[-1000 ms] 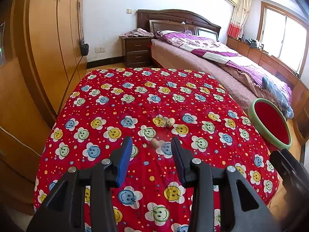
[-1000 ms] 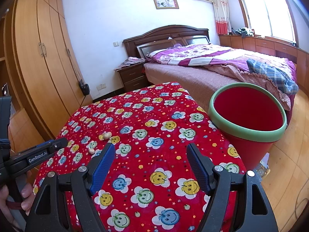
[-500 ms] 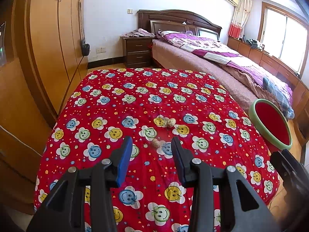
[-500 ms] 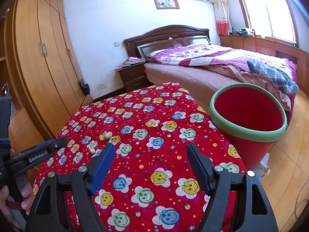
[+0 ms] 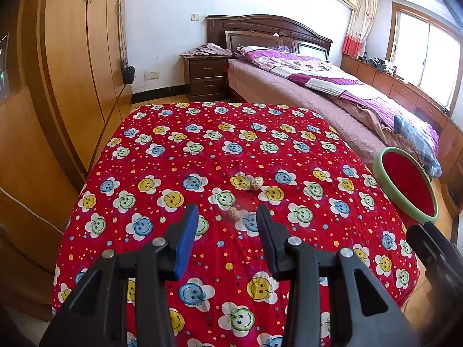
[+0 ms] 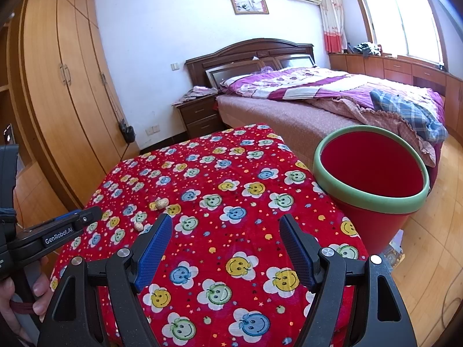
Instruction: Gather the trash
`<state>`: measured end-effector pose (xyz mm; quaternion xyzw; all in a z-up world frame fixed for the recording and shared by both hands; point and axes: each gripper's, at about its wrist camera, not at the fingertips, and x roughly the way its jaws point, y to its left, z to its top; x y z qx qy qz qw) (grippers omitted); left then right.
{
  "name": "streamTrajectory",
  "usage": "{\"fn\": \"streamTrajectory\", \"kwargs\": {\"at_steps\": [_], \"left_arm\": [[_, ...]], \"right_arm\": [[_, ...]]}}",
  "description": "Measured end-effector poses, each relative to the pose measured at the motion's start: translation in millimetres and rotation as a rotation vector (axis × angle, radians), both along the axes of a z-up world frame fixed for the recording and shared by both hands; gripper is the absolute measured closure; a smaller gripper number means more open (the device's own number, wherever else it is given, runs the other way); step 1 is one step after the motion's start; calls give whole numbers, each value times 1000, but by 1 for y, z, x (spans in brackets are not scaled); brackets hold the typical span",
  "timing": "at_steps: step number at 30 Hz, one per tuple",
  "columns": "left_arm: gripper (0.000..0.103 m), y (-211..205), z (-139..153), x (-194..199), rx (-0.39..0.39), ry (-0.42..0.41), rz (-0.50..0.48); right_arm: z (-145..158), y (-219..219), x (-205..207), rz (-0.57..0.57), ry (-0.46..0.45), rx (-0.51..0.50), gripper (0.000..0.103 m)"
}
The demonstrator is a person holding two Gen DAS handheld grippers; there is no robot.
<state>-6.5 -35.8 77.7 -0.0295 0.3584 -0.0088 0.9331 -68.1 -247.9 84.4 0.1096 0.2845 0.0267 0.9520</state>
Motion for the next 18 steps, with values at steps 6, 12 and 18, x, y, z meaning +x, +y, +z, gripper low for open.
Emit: {"fn": "streamTrajectory", "kwargs": {"at_steps": [6, 12, 18], "left_arm": [[61, 0, 0, 0, 1, -2, 1], [61, -1, 1, 0, 1, -3, 1], [61, 0, 3, 0, 1, -6, 3]], "right_arm": [[0, 0, 0, 0, 0, -1, 26], [0, 0, 0, 0, -1, -1, 26], [0, 0, 0, 0, -1, 0, 26]]}}
